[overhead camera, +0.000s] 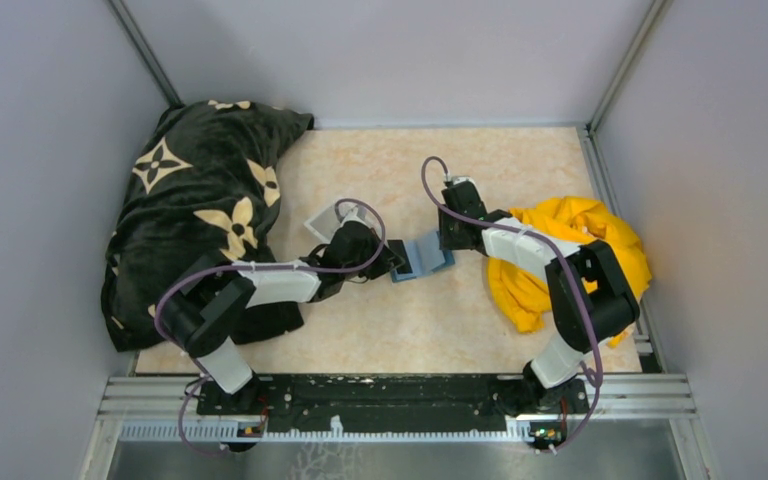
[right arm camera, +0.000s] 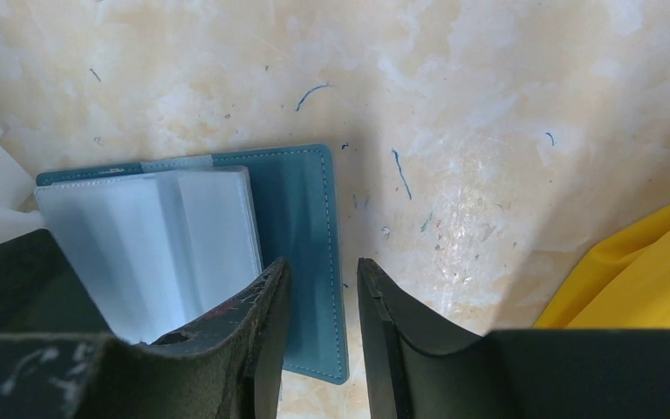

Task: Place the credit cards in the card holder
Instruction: Insert the credit card into the card holder.

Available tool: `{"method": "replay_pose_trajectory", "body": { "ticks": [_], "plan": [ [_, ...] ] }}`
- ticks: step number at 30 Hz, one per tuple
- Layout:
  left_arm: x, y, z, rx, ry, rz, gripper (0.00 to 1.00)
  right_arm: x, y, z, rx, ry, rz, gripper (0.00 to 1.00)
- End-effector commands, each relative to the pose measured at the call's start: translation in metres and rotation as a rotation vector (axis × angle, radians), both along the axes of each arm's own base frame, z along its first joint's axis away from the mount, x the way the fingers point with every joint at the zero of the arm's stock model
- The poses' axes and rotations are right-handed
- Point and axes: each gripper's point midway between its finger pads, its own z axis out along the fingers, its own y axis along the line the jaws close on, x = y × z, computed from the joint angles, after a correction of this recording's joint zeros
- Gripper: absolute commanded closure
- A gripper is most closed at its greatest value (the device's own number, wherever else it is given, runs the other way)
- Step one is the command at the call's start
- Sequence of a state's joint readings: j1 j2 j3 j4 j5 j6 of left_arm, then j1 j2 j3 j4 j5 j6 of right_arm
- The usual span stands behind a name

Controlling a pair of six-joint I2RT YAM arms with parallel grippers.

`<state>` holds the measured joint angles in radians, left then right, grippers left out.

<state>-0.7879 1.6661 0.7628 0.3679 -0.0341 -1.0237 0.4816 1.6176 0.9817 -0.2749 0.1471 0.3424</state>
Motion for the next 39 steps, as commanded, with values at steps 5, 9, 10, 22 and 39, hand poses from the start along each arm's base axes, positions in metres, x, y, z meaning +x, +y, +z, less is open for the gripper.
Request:
{"method": "replay_pose_trajectory", "body": {
  "ticks": [5,9,10,22,39],
  "plan": [
    [0.003,-0.017,0.000,-0.119,0.002,0.015,1.00,0.010,-0.004,0.022,0.021,-0.084,-0.041,0.58],
    [0.002,-0.021,-0.006,-0.137,0.016,0.018,1.00,0.011,-0.012,0.025,0.012,-0.097,-0.065,0.52],
    [0.001,-0.021,-0.007,-0.139,0.019,0.018,1.00,0.011,-0.012,0.027,0.012,-0.102,-0.067,0.52],
    [0.004,-0.028,-0.012,-0.131,0.009,0.002,1.00,0.011,-0.015,0.038,0.026,-0.143,-0.075,0.51],
    [0.010,-0.037,-0.013,-0.115,0.001,-0.020,1.00,0.006,0.007,0.036,0.055,-0.117,0.032,0.51]
  ]
}}
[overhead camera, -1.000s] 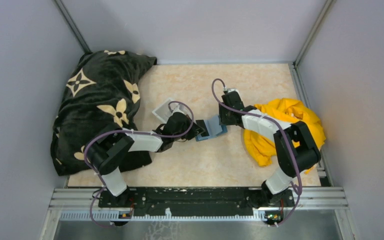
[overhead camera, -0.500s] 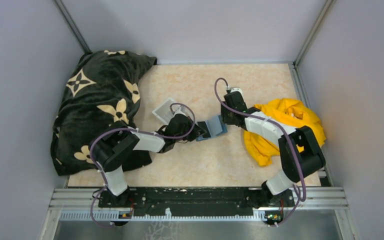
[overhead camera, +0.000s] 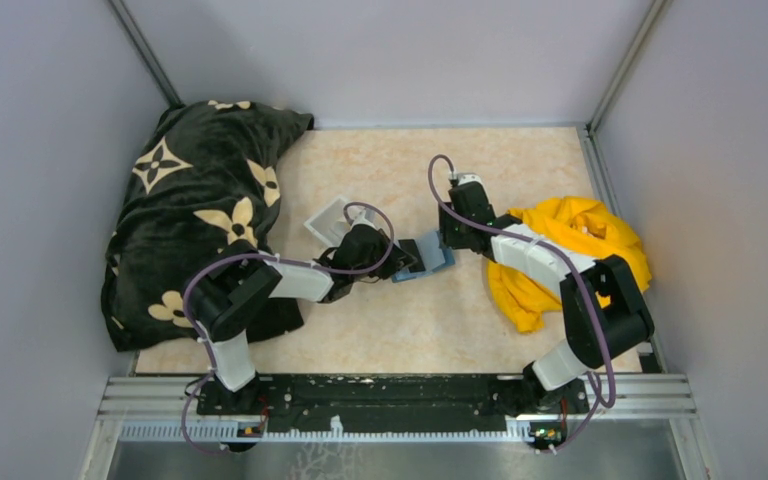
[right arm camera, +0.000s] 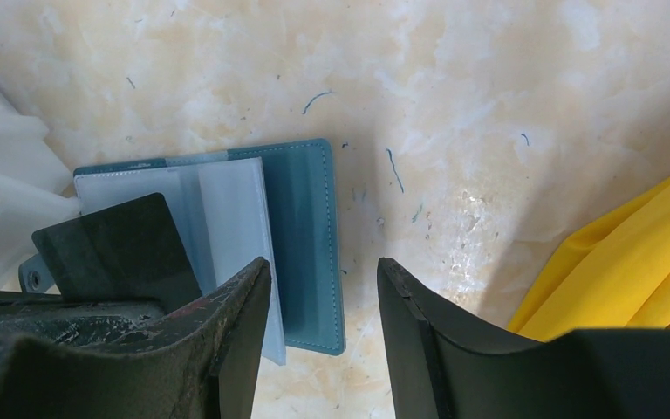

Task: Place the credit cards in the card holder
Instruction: Insert the credit card into the card holder.

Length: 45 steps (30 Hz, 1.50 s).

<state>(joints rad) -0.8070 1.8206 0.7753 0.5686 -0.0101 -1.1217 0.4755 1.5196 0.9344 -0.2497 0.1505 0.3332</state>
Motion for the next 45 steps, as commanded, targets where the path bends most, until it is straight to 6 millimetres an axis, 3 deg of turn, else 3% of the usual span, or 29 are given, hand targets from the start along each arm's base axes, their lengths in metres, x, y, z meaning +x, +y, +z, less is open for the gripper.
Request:
{"method": "replay_pose_trajectory", "body": {
  "ticks": [1,7,16,28,31,45],
  "plan": [
    [0.004,-0.009,0.004,-0.001,-0.028,-0.026,1.00,0.009,0.013,0.013,0.026,-0.043,0.038,0.51],
    [0.004,-0.009,0.001,0.008,-0.026,-0.032,1.00,0.006,0.017,0.006,0.015,-0.026,0.056,0.51],
    [0.003,-0.008,-0.001,0.020,-0.032,-0.048,1.00,0.005,0.010,-0.026,-0.039,0.047,0.018,0.52],
    [0.007,-0.011,-0.002,0.011,-0.034,-0.063,1.00,0.003,0.007,-0.034,-0.050,0.061,0.002,0.52],
    [0.007,-0.012,-0.006,0.011,-0.028,-0.066,1.00,0.000,0.005,-0.048,-0.066,0.095,0.001,0.52],
    [0.009,-0.011,-0.005,-0.060,0.005,-0.057,1.00,-0.004,-0.002,-0.057,-0.063,0.115,-0.010,0.52]
  ]
}}
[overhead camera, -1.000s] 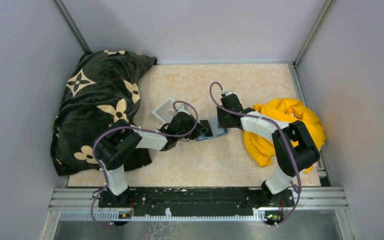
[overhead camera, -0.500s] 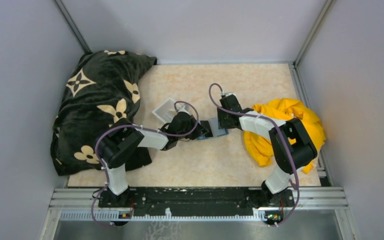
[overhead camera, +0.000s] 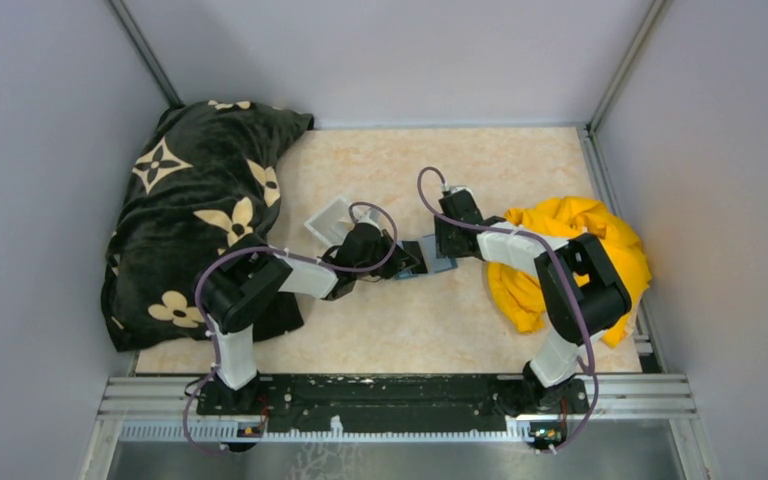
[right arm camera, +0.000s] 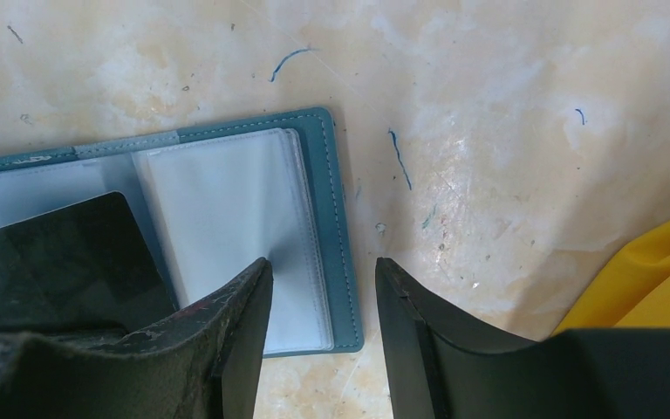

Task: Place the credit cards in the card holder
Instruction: Insert the credit card into the card holder.

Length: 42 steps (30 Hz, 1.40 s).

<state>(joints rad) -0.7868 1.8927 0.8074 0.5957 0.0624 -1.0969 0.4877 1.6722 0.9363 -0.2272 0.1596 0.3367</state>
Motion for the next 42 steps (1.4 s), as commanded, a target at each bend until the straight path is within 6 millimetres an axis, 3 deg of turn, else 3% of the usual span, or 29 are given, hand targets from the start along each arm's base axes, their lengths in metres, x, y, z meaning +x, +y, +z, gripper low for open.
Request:
{"method": "replay_pose_trajectory", "body": {
  "ticks": [1,23,42],
  "plan": [
    [0.007,-0.003,0.010,-0.063,-0.009,0.003,1.00,0.000,-0.004,-0.006,0.001,0.005,-0.015,0.52],
    [0.009,0.000,0.001,-0.084,0.046,0.024,1.00,0.000,-0.004,-0.004,0.010,0.003,-0.014,0.53],
    [0.010,-0.009,-0.003,-0.072,0.067,0.015,1.00,-0.001,-0.005,-0.005,0.009,0.005,-0.014,0.53]
  ]
}}
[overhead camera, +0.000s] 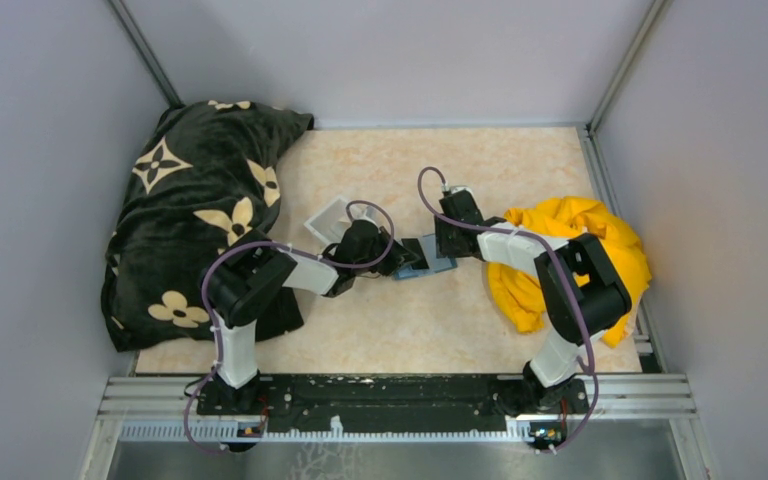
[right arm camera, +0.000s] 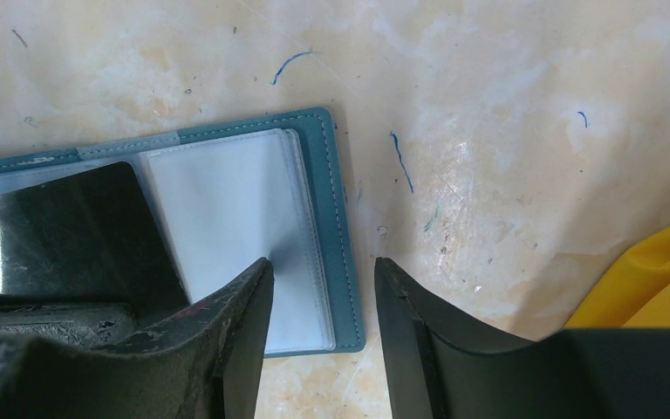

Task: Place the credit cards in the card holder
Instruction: Insert the credit card into the card holder.

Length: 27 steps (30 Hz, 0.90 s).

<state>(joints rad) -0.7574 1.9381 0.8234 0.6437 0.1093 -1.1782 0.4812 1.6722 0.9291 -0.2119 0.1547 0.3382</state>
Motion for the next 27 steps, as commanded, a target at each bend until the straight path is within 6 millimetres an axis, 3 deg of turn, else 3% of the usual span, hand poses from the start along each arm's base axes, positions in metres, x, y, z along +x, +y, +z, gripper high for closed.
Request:
{"method": "replay_pose_trajectory", "body": {
  "ticks": [1,27],
  "plan": [
    [0.000,-0.007,-0.001,0.003,0.010,-0.010,1.00,-0.002,-0.004,-0.004,0.001,0.009,-0.010,0.53],
    [0.001,-0.002,-0.010,0.108,-0.010,-0.044,1.00,-0.004,-0.005,-0.005,0.008,0.012,-0.010,0.53]
  ]
}}
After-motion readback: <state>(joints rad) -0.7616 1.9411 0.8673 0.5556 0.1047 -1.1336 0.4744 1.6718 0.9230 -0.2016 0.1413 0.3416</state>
